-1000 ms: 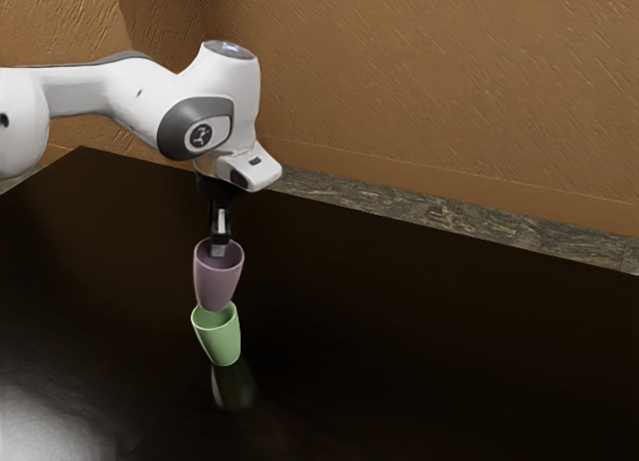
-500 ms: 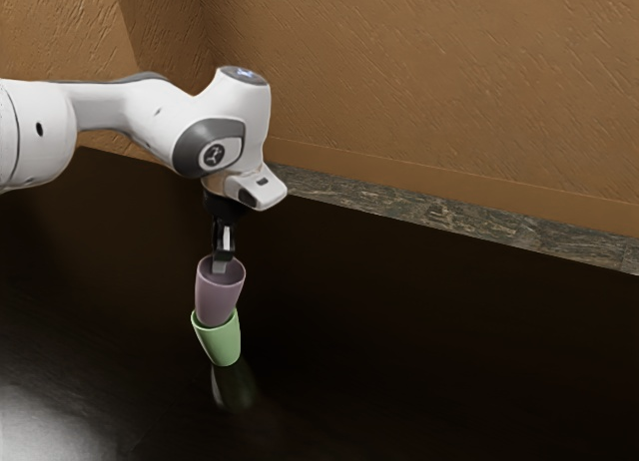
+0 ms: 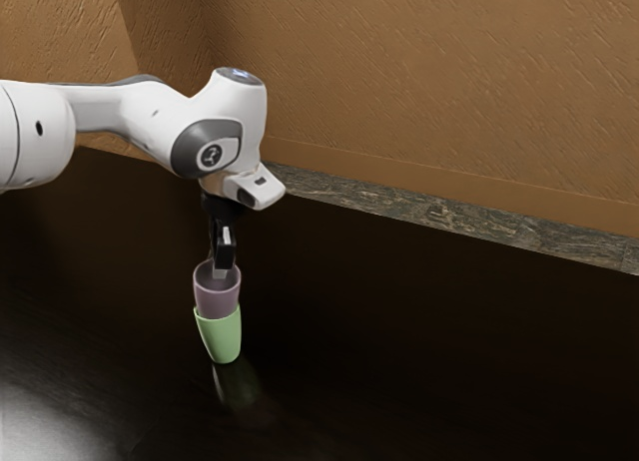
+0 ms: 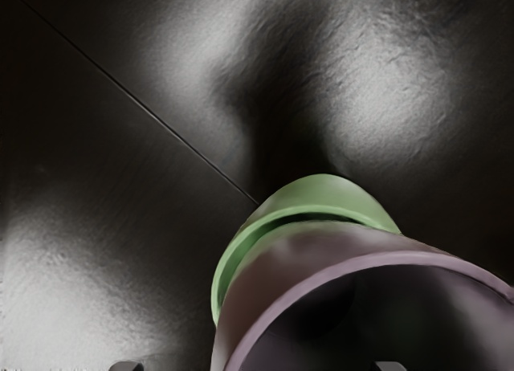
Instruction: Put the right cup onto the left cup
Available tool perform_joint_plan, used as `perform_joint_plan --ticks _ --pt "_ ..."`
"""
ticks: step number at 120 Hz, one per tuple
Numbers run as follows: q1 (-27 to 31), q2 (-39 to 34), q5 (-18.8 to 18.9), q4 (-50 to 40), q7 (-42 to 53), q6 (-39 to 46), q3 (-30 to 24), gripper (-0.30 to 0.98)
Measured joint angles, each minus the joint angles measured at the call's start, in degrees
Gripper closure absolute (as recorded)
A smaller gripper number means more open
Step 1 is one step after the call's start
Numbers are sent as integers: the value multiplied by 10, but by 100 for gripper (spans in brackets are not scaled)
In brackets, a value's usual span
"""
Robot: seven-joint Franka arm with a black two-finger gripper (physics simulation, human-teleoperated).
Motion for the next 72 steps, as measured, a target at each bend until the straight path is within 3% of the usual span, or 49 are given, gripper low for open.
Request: perform_joint_plan --ticks 28,72 --pt "-2 -15 0 1 -4 -1 0 10" --pt "-28 -27 -28 121 32 -51 12 2"
